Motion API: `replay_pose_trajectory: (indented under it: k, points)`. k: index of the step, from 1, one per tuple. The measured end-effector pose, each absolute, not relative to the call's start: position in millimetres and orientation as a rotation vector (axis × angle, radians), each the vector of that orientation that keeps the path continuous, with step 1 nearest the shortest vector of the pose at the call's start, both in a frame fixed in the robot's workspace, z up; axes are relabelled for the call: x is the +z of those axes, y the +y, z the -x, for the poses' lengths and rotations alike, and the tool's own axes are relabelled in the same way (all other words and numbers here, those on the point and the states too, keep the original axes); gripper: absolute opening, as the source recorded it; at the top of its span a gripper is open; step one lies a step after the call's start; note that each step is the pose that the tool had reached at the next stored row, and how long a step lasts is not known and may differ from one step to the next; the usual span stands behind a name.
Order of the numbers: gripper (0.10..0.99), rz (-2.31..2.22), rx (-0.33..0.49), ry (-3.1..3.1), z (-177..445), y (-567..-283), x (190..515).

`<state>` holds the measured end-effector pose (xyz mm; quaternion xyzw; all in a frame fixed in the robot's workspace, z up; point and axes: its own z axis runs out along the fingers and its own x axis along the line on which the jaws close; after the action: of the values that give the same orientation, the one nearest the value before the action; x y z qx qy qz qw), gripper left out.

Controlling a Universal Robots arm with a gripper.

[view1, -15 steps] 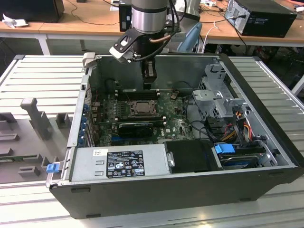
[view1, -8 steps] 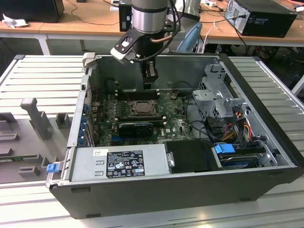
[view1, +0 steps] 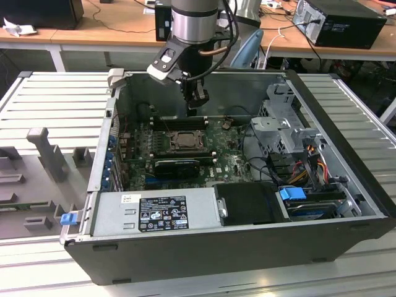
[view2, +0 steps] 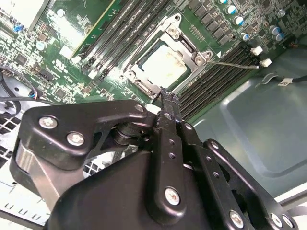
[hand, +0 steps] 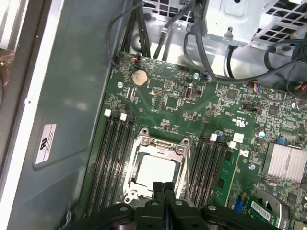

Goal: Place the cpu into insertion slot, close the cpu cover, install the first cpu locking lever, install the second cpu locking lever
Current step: 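Install the first cpu locking lever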

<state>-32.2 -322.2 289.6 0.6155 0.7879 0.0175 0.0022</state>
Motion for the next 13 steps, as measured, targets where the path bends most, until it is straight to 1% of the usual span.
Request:
replay_pose_trajectory:
  k: [13]
  points:
    - [0.106, -1.790, 0.055, 2.578, 32.2, -322.1, 289.6]
